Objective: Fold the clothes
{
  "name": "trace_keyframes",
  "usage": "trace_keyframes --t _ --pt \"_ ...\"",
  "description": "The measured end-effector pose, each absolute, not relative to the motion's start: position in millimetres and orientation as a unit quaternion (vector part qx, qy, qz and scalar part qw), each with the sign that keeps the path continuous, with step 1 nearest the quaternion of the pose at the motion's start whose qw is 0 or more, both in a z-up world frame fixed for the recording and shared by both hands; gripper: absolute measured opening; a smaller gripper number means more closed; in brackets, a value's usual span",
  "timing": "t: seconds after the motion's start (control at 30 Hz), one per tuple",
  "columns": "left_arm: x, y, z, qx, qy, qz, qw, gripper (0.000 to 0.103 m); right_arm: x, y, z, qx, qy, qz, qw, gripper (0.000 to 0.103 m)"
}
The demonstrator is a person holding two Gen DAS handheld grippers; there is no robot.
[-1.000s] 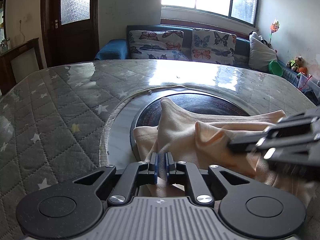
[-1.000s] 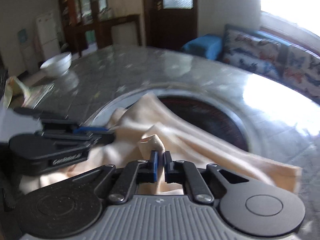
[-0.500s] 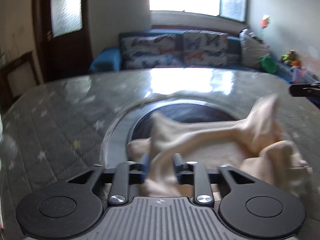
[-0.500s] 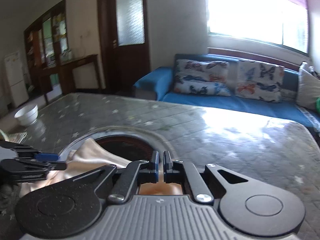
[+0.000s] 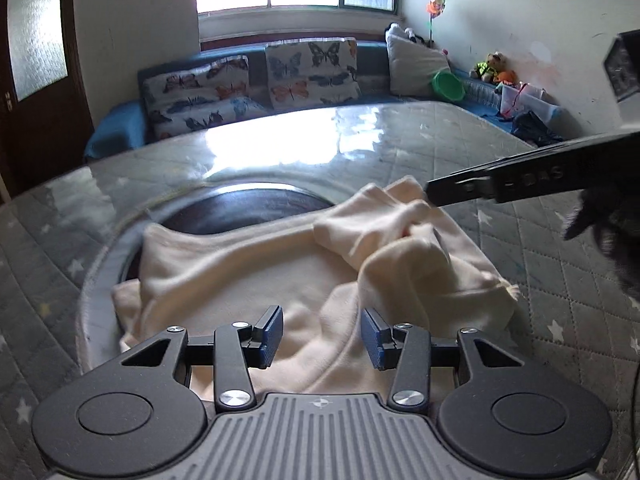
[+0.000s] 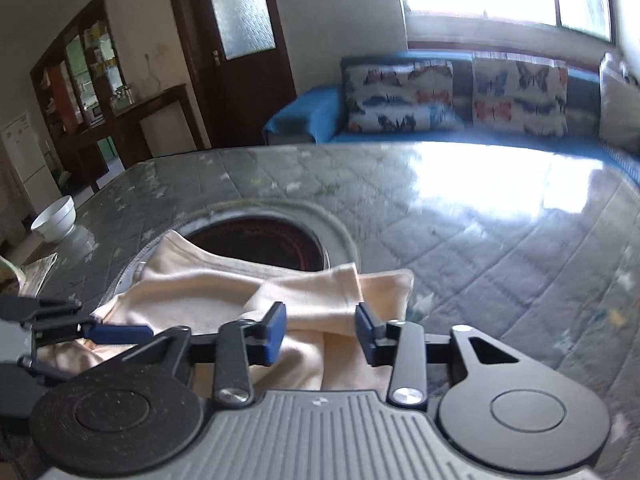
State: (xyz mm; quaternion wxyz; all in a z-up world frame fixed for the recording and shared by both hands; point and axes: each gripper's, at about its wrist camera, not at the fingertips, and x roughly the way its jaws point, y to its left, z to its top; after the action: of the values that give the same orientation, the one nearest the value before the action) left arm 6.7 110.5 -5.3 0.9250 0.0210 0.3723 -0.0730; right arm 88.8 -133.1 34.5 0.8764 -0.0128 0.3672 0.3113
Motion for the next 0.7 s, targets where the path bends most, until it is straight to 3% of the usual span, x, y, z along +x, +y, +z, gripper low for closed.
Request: trace_keyframes --t 0.13,0.33,0.47,0.7 --pt "3.8 112.8 -11.5 0.016 0.381 -0.087 0.92 0.046 103.0 -122.8 14.8 0.001 0.387 0.296 0.873 0.045" --pt "1.7 115.6 -6.6 0.005 0.38 -0.091 0.921 0.046 115.3 -113.8 -8.0 0.003 0.398 0.28 0.874 0.044" --pt "9.5 116.4 5.6 -0.006 0.369 -0.094 0.925 0.046 113.9 -113.9 -9.8 -0.003 0.394 0.291 0.872 0.018" --pt "33.3 112.2 -6.7 -0.03 0.412 -0.103 0.905 0.048 94.4 -126.5 15.9 -0.017 0.334 0.297 0.894 0.014"
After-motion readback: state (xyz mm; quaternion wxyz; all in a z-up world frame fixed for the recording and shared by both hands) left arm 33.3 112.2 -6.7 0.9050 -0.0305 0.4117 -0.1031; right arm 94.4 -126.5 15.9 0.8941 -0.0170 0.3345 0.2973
